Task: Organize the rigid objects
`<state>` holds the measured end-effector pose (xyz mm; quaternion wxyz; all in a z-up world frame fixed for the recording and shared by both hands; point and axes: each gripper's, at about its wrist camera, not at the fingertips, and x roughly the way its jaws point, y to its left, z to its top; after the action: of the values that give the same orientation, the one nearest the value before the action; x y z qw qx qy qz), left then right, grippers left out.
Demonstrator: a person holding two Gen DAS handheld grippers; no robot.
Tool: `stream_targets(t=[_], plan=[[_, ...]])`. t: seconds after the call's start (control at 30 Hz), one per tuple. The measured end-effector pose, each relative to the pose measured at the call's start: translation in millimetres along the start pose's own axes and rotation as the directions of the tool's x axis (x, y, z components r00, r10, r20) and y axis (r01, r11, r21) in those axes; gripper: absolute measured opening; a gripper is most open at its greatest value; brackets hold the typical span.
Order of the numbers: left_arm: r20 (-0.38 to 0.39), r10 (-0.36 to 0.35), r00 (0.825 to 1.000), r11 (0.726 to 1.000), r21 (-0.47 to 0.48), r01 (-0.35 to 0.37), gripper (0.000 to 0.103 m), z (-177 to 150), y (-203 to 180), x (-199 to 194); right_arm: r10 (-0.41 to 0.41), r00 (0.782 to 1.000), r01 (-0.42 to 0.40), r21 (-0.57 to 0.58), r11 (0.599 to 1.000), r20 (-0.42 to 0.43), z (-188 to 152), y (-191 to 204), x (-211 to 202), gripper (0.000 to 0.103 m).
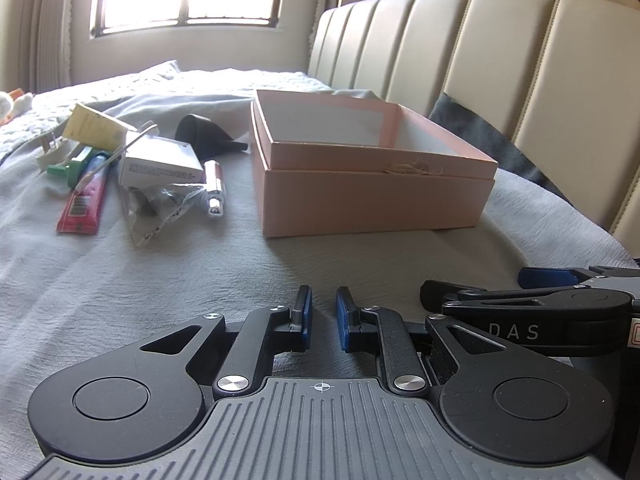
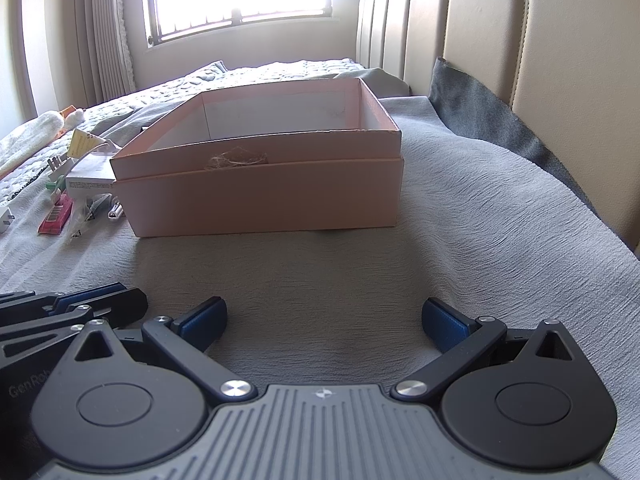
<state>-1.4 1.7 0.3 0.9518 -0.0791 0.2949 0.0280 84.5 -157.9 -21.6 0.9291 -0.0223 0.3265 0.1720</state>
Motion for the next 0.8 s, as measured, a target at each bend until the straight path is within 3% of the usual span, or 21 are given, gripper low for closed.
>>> stream_targets(t=[0.5,0.8], plan=[[0.001,-0.011,1.000,0.999,-0.032,0.011,0.016,0.3,2.4,-0.4,0.027,1.000,-0.027,0.007,1.000,-0.009,0.4,-4.0,1.3,0.103],[0.001,-0.022,1.000,0.998,-0.050,0.022,0.016,0.5,4.4,-1.4,0.065,0.992,-0.070,-0.046,0.996,-0.106,10.1,-5.5,4.9,0.103]])
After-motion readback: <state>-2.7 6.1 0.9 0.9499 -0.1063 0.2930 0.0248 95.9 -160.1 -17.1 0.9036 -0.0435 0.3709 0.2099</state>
